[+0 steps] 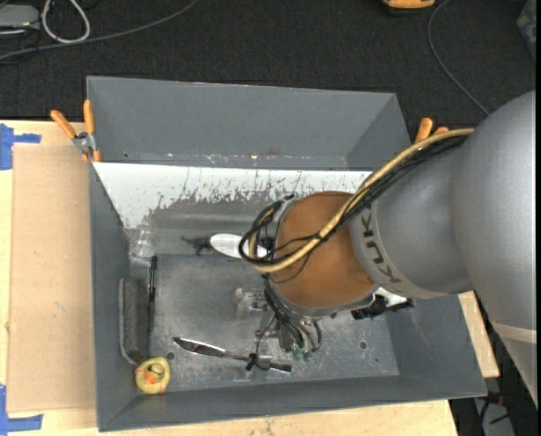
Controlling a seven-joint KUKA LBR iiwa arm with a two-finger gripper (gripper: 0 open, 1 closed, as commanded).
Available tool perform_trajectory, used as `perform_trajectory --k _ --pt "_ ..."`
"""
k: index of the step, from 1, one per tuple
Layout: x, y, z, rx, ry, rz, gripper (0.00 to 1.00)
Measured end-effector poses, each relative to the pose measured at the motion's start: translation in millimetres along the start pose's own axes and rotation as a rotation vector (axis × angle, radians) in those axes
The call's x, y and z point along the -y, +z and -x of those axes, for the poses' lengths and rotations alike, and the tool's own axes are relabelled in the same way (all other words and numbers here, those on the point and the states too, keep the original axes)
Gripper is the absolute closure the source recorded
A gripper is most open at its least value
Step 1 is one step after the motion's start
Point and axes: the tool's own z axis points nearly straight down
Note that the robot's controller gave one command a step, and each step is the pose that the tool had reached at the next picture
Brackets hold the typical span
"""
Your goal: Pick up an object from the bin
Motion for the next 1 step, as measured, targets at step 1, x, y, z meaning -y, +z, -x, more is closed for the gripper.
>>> perform_trajectory --k 1 --pt "8.5 28.4 -15.6 0.023 -0.157 0.009 0.0"
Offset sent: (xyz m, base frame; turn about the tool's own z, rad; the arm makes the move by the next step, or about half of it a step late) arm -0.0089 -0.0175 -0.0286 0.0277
